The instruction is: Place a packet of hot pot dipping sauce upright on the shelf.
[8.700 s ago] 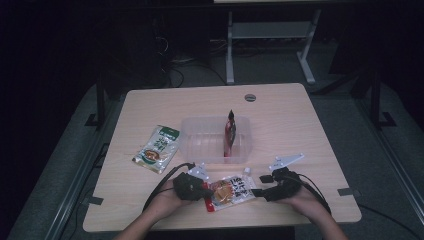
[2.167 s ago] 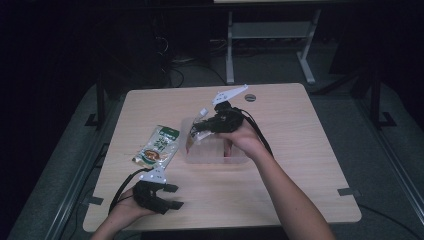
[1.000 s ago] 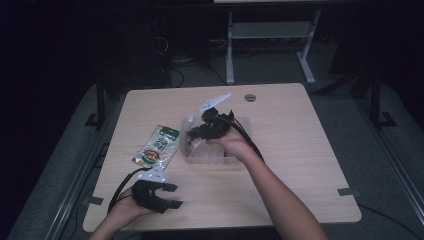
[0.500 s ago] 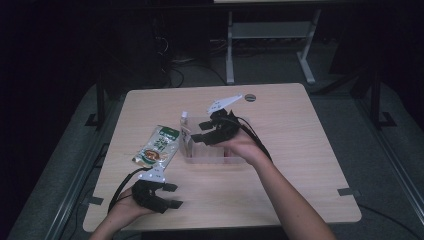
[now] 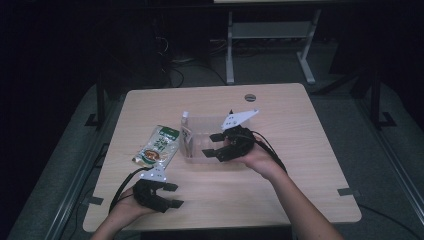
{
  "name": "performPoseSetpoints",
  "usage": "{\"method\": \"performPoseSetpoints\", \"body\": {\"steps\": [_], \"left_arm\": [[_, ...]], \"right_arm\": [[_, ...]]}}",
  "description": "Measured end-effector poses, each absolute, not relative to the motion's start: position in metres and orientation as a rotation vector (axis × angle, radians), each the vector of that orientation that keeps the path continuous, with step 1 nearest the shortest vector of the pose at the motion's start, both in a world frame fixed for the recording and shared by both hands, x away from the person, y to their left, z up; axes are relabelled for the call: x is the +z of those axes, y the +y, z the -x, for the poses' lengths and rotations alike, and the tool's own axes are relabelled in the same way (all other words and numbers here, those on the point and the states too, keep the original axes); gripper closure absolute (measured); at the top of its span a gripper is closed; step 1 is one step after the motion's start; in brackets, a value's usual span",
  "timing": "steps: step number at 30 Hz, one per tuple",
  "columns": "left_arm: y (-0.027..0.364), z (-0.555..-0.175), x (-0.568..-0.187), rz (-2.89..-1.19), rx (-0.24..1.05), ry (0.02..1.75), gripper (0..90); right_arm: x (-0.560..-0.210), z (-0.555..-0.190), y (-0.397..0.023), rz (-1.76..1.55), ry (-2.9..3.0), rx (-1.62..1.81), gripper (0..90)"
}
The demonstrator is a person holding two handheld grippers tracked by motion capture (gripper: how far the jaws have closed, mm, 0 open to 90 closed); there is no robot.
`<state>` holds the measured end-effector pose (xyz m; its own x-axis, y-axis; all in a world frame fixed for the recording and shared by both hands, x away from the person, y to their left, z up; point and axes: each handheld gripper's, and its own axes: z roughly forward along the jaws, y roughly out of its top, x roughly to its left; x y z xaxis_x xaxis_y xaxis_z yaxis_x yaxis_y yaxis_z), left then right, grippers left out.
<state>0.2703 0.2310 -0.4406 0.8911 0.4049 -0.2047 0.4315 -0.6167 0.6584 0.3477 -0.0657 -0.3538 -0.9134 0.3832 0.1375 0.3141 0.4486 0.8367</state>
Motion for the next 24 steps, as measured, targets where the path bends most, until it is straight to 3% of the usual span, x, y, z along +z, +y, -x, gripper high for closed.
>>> {"method": "performPoseSetpoints", "body": {"steps": [24], "left_arm": [[0.231, -0.268, -0.441, -2.282, -0.034, 0.626, 35.7]], "right_arm": [[-0.415, -0.275, -0.114, -0.667, 2.69, 1.407, 32.1]]}}
